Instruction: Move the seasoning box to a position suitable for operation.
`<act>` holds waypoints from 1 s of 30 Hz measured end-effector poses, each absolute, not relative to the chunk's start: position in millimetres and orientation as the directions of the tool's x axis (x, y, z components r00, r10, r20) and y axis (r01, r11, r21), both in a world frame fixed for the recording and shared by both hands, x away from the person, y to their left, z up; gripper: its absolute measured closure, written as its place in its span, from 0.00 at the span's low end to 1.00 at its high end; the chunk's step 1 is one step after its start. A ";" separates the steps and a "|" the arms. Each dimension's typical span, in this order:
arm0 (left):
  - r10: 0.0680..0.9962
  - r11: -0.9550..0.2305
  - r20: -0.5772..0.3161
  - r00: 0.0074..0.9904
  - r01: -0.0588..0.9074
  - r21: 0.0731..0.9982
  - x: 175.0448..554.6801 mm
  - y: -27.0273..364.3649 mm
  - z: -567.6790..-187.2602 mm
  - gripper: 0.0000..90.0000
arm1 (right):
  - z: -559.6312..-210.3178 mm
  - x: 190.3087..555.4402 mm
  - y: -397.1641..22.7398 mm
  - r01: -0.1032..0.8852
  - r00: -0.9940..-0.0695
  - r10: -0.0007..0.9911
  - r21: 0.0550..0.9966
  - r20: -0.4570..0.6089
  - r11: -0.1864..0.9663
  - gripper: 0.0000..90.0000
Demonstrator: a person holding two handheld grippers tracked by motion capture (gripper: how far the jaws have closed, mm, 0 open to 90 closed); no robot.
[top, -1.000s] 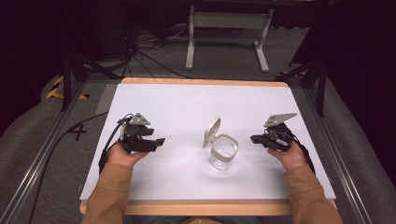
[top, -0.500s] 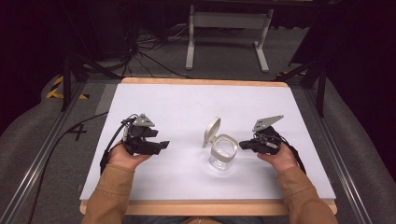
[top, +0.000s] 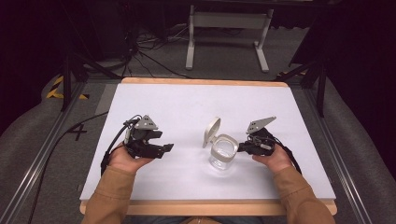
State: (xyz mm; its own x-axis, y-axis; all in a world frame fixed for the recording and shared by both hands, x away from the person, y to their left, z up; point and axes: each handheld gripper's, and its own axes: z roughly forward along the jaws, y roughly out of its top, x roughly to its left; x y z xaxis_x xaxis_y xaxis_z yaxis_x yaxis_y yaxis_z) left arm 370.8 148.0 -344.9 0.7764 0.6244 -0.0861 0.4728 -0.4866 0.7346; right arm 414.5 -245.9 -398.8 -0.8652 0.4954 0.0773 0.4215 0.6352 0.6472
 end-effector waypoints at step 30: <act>0.604 -0.503 -0.083 0.793 0.460 0.732 376.4 139.4 -344.1 0.40 | -399.0 399.5 -239.1 0.386 -0.901 0.427 0.595 0.078 0.705 0.99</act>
State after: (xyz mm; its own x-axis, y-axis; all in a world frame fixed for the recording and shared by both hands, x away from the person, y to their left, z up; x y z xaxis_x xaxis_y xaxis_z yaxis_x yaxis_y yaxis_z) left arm 376.4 139.4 -344.1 0.7927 0.6039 -0.0835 0.4600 -0.5026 0.7320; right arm 399.5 -239.1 -399.0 -0.9009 0.4270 0.0782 0.3858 0.7048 0.5953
